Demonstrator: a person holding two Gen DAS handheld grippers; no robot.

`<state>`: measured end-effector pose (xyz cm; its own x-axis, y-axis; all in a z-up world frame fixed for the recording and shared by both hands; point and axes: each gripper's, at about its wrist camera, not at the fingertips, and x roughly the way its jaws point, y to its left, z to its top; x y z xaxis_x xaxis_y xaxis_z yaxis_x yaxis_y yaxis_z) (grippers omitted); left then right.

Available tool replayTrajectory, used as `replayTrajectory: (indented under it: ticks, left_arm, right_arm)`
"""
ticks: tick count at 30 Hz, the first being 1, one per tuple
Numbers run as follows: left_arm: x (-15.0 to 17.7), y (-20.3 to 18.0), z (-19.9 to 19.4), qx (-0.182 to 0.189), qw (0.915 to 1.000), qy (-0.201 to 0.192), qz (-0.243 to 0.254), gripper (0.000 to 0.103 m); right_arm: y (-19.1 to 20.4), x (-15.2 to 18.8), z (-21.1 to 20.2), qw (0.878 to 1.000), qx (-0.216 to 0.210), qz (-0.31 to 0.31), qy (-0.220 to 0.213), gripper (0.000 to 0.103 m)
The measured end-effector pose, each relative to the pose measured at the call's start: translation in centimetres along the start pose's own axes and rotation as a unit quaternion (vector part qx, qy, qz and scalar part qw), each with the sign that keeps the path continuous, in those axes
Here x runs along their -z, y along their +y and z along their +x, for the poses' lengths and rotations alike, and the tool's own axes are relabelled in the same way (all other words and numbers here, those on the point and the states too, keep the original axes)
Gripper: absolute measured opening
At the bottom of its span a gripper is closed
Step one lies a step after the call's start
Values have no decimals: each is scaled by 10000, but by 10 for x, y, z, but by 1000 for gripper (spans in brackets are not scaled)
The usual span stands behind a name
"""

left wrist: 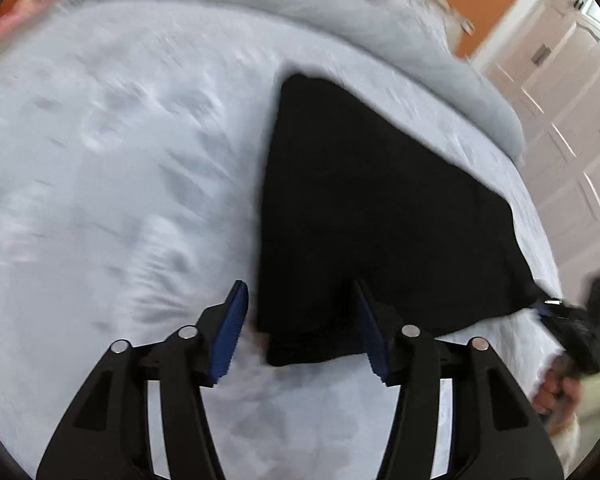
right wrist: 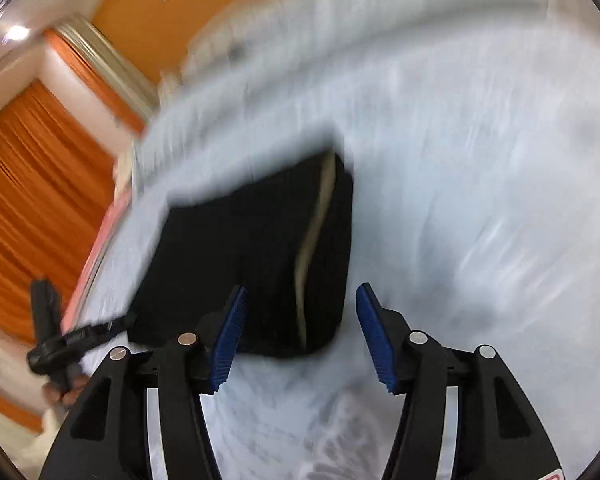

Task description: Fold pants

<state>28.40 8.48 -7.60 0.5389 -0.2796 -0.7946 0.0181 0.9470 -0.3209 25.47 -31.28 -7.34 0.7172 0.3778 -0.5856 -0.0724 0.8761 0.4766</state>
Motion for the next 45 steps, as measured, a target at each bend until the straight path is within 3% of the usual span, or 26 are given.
replayTrajectory:
  ticks: [1,2,4,5,7,9,11,12,14,19,23,26,28,29,35,45]
  left_arm:
    - [-5,-3,-13,-100,9996,-272,50,59]
    - [-11,-10,-23,-196,9985,-496,126,62]
    - [-25,-30,-26,-339,9967,-681,275,83]
    - [-33,-41,-20,-386,9963,-702,323,86]
    - [-48,-60,6,-568,9945,-742,465,87]
    - [-59,-68,47,-1020,9911,-600,611,87]
    - [-55,-57,86,-1270,9898,-212,617,89]
    - [-57,-47,95,-1020,9935,-66,496,91]
    - [-57,-36,85,-776,9967,-190,172,93]
    - [-39,-62,16,-1223,9850,-809,910,90]
    - [-9,-76,-52,-1200,9810,-1022,1130,91]
    - [19,-81,-89,-1155,9812,-990,1184,93]
    - [42,-87,-116,-1158,9802,-985,1266,94]
    - [51,-87,-124,-1148,9797,-1003,1304,95]
    - [117,-95,-171,-1302,9697,-1214,1672,96]
    - [157,-80,-154,-1143,9770,-951,1528,96]
  right_arm:
    - [7,-7,0,9999,1,-112,12,13]
    - [16,-17,4,9997,12,-236,32,7]
    - [32,-31,25,9987,-11,-493,85,6]
    - [38,-38,43,9980,88,-616,138,4]
    - [34,-50,86,9972,258,-590,367,4]
    - [10,-50,134,9921,886,-486,738,0]
    - [-19,-47,148,9952,707,-43,679,0]
    - [-22,-49,141,9956,586,204,703,0]
    - [-14,-50,115,9953,653,319,634,0]
    - [31,-31,32,9964,797,-43,297,6]
    - [65,-8,-26,9953,949,-95,161,8]
    - [88,16,-59,9943,1037,-163,161,16]
    - [100,35,-78,9946,1018,-190,106,31]
    - [105,44,-86,9937,1092,-256,67,33]
    - [117,94,-109,9900,1338,-442,-19,39]
    - [113,136,-99,9823,1674,-839,24,40]
